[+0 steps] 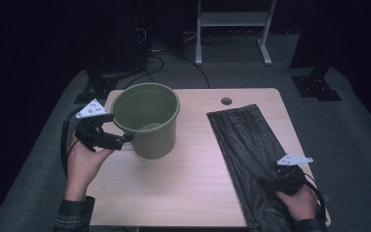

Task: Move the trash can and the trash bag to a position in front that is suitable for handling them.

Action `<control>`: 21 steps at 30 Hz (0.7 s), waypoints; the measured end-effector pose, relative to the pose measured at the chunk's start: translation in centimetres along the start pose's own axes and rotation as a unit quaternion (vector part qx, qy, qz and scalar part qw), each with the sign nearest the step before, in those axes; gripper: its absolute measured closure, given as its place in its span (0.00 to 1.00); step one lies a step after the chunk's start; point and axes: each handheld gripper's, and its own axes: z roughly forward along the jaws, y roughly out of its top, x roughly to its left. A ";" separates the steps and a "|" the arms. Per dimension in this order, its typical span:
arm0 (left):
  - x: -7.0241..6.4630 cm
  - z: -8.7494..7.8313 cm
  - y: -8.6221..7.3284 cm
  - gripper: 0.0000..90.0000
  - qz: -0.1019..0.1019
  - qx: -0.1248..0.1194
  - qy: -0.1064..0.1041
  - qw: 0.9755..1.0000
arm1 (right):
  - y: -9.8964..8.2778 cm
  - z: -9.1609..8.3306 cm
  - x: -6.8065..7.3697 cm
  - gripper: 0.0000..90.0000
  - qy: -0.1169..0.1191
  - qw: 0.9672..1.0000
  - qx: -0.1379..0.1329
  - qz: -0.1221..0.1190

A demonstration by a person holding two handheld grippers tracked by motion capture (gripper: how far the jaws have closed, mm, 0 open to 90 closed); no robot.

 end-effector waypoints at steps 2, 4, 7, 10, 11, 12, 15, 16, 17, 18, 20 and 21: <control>0.5 0.1 0.3 0.00 -0.001 0.000 0.002 1.000 | 0.0 0.0 0.0 0.13 0.000 1.000 0.000 0.000; 0.9 0.3 0.6 0.00 -0.003 0.003 0.007 1.000 | 0.0 0.0 0.0 0.13 0.000 1.000 0.000 0.000; 1.5 0.7 0.7 0.00 -0.009 0.001 0.011 1.000 | 0.0 0.0 0.0 0.13 0.000 1.000 0.000 0.000; 2.1 1.2 0.8 0.00 -0.016 0.005 0.017 1.000 | 0.0 0.0 0.0 0.13 0.000 1.000 0.000 0.000; 2.3 1.4 0.9 0.00 -0.016 0.006 0.019 1.000 | 0.0 0.0 0.0 0.13 0.000 1.000 0.000 0.000; 2.5 1.5 0.9 0.00 -0.017 0.007 0.021 1.000 | 0.0 0.0 0.0 0.13 0.000 1.000 0.000 0.000; 3.0 1.8 1.0 0.00 -0.018 0.010 0.028 0.999 | 0.0 0.0 0.0 0.13 0.000 1.000 0.000 0.000; 3.2 1.9 1.0 0.00 -0.019 0.013 0.029 0.999 | 0.0 0.0 0.0 0.13 0.000 1.000 0.000 0.000; 3.4 2.0 1.0 0.00 -0.022 0.015 0.031 0.999 | 0.0 0.0 0.0 0.13 0.000 1.000 0.000 0.000; 3.6 2.1 1.0 0.00 -0.024 0.016 0.032 0.999 | 0.0 0.0 0.0 0.13 0.000 1.000 0.000 0.000; 3.9 2.4 0.9 0.00 -0.027 0.021 0.033 0.999 | 0.0 0.0 0.0 0.13 0.001 1.000 0.000 0.000; 4.0 2.5 0.8 0.00 -0.028 0.022 0.035 0.999 | 0.0 0.0 0.0 0.13 0.001 1.000 0.000 0.000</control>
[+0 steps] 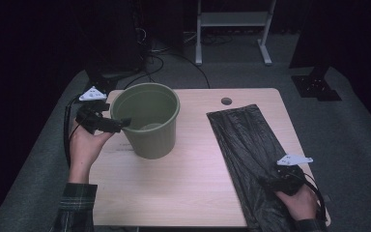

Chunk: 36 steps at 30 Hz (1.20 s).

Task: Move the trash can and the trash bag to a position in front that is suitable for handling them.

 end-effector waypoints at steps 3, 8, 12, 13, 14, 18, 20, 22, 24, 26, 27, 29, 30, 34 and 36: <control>0.5 0.5 -0.3 0.00 -0.009 0.005 -0.001 1.000 | 0.0 0.0 0.0 0.13 0.000 1.000 0.000 -0.001; 1.2 1.1 -0.6 0.00 -0.019 0.012 0.000 1.000 | 0.0 0.0 0.0 0.13 0.000 1.000 0.000 0.000; 1.9 1.6 -0.8 0.00 -0.029 0.022 0.001 0.999 | 0.0 0.0 0.0 0.13 0.000 1.000 0.000 0.000; 2.0 1.7 -0.8 0.00 -0.031 0.024 0.001 0.999 | 0.0 0.0 0.0 0.13 0.000 1.000 0.000 0.000; 2.1 1.8 -0.9 0.00 -0.032 0.025 0.001 0.999 | 0.0 0.0 0.0 0.13 0.000 1.000 0.000 0.000; 2.2 2.1 -1.2 0.00 -0.034 0.029 -0.003 0.999 | 0.0 0.0 0.0 0.13 0.000 1.000 0.000 0.000; 2.2 2.3 -1.2 0.00 -0.037 0.027 -0.007 0.999 | 0.0 0.0 0.0 0.13 0.000 1.000 0.000 0.000; 2.0 2.3 -1.2 0.00 -0.034 0.028 -0.008 0.999 | 0.0 0.0 0.0 0.13 0.000 1.000 0.000 0.000; 1.9 2.4 -1.2 0.00 -0.033 0.030 -0.004 0.999 | 0.0 0.0 0.0 0.13 0.000 1.000 0.000 -0.001; 1.8 2.3 -1.2 0.00 -0.031 0.031 -0.004 0.999 | 0.0 0.0 0.0 0.13 0.000 1.000 0.000 -0.001; 1.8 2.3 -1.2 0.00 -0.031 0.031 -0.003 0.999 | 0.0 0.0 0.0 0.13 0.001 1.000 0.000 -0.001; 1.6 2.3 -1.1 0.00 -0.030 0.032 -0.004 0.999 | 0.0 0.0 0.0 0.13 0.001 1.000 0.000 -0.001; 1.5 2.3 -1.1 0.00 -0.030 0.032 -0.005 0.999 | 0.0 0.0 0.0 0.13 0.001 1.000 0.000 -0.001; 0.8 2.5 -1.0 0.00 -0.023 0.033 -0.015 0.999 | 0.0 0.0 0.0 0.13 0.001 1.000 0.000 -0.001; 0.3 2.5 -1.0 0.00 -0.020 0.029 -0.020 0.999 | 0.0 0.0 0.0 0.13 0.001 1.000 0.000 -0.001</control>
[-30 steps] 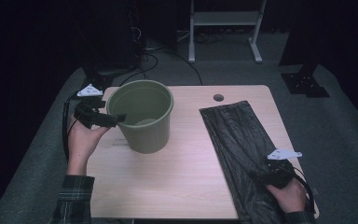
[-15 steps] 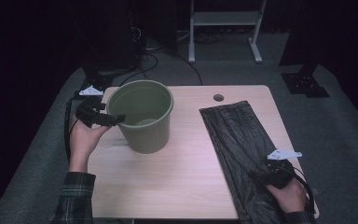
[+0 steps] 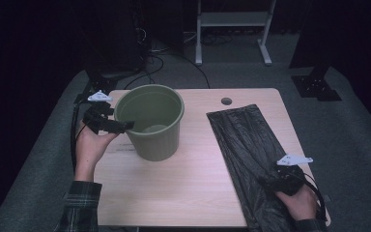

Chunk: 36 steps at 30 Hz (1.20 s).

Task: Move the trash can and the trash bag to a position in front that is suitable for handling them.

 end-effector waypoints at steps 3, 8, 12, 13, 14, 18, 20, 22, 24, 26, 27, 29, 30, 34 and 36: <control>-0.6 0.0 -0.2 0.00 0.004 -0.004 -0.006 1.000 | 0.0 0.0 0.0 0.13 0.000 1.000 0.000 0.000; -1.4 0.0 -0.5 0.00 0.003 -0.016 -0.016 1.000 | 0.0 0.0 0.0 0.13 0.000 1.000 0.000 0.000; -2.0 0.1 -0.5 0.00 0.007 -0.014 -0.028 0.999 | 0.0 0.0 0.0 0.13 0.000 1.000 0.000 0.000; -2.2 0.2 -0.5 0.00 0.010 -0.013 -0.030 0.999 | 0.0 0.0 0.0 0.13 0.000 1.000 0.000 0.000; -2.4 0.2 -0.4 0.00 0.011 -0.013 -0.032 0.999 | 0.0 0.0 0.0 0.13 0.000 1.000 0.000 0.000; -3.1 0.2 -0.6 0.00 0.013 -0.019 -0.041 0.999 | 0.0 0.0 0.0 0.13 0.000 1.000 0.000 0.000; -3.4 0.3 -0.7 0.00 0.014 -0.020 -0.044 0.999 | 0.0 0.0 0.0 0.13 0.000 1.000 0.000 0.000; -3.8 0.3 -0.7 0.00 0.017 -0.020 -0.048 0.999 | 0.0 0.0 0.0 0.13 0.000 1.000 0.000 0.000; -4.3 0.3 -0.6 0.00 0.021 -0.019 -0.051 0.998 | 0.0 0.0 0.0 0.13 0.000 1.000 0.000 0.000; -4.8 0.4 -0.7 0.00 0.025 -0.019 -0.054 0.998 | 0.0 0.0 0.0 0.13 0.000 1.000 0.000 -0.001; -5.0 0.4 -0.6 0.00 0.027 -0.019 -0.057 0.998 | 0.0 0.0 0.0 0.13 0.000 1.000 0.000 -0.001; -5.6 0.4 -0.6 0.00 0.032 -0.018 -0.061 0.997 | 0.0 0.0 0.0 0.13 0.000 1.000 0.000 -0.001; -5.9 0.5 -0.6 0.00 0.033 -0.018 -0.063 0.997 | 0.0 0.0 0.0 0.13 0.000 1.000 0.000 0.000; -7.1 0.6 -0.6 0.00 0.043 -0.015 -0.072 0.996 | 0.0 0.0 0.0 0.13 0.000 1.000 0.000 -0.001; -7.7 0.7 -0.6 0.00 0.048 -0.015 -0.074 0.996 | 0.0 0.0 0.0 0.13 0.001 1.000 0.000 -0.001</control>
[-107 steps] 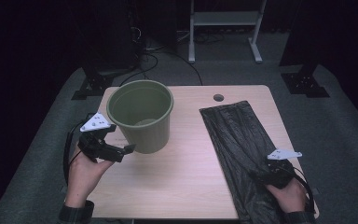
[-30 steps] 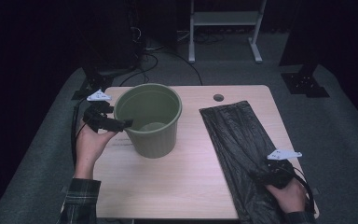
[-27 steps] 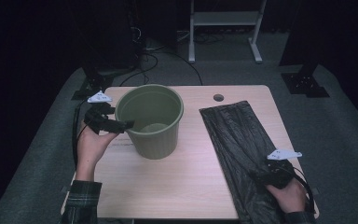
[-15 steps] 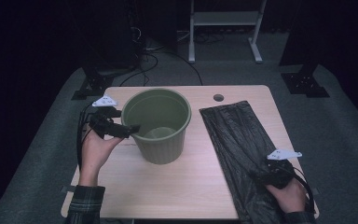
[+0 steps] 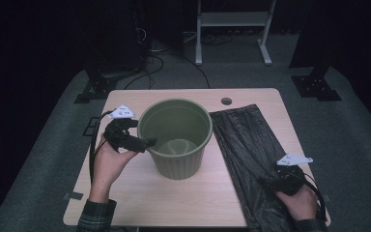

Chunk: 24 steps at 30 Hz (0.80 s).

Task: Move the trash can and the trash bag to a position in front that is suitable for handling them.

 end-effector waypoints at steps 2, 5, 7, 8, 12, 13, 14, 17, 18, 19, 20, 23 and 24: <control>-0.4 0.1 0.1 0.00 0.003 0.002 -0.004 1.000 | 0.0 0.0 0.0 0.13 0.000 1.000 -0.001 -0.001; -1.0 0.3 0.1 0.00 0.007 0.003 -0.011 1.000 | 0.0 0.0 0.0 0.13 0.000 1.000 0.000 0.000; -1.4 0.4 0.2 0.00 0.009 0.005 -0.013 1.000 | 0.0 0.0 0.0 0.13 0.001 1.000 0.000 -0.001; -1.6 0.4 0.2 0.00 0.012 0.006 -0.014 1.000 | 0.0 0.0 0.0 0.13 0.001 1.000 0.000 -0.001; -2.1 0.4 0.0 0.00 0.011 0.002 -0.023 1.000 | 0.0 0.0 0.0 0.13 0.001 1.000 0.000 -0.001; -2.2 0.4 -0.1 0.00 0.009 0.000 -0.026 1.000 | 0.0 0.0 0.0 0.13 0.001 1.000 0.000 -0.001; -2.3 0.4 -0.2 0.00 0.006 0.003 -0.035 0.999 | 0.0 0.0 0.0 0.13 0.001 1.000 0.000 -0.001; -2.6 0.3 -0.4 0.00 0.007 0.003 -0.040 0.999 | 0.0 0.0 0.0 0.13 0.001 1.000 0.000 -0.001; -2.7 0.2 -0.4 0.00 0.007 0.004 -0.041 0.999 | 0.0 0.0 0.0 0.13 0.001 1.000 0.000 -0.001; -2.7 0.2 -0.4 0.00 0.007 0.003 -0.041 0.999 | 0.0 0.0 0.0 0.13 0.001 1.000 0.000 -0.001; -2.7 0.2 -0.5 0.00 0.006 0.002 -0.042 0.999 | 0.0 0.0 0.0 0.13 0.001 1.000 0.000 -0.001; -2.7 0.2 -0.5 0.00 0.007 0.001 -0.041 0.999 | 0.0 0.0 0.0 0.13 0.001 1.000 0.000 -0.002; -2.7 0.2 -0.5 0.00 0.008 0.001 -0.041 0.999 | 0.0 0.0 0.0 0.13 0.001 1.000 0.000 -0.002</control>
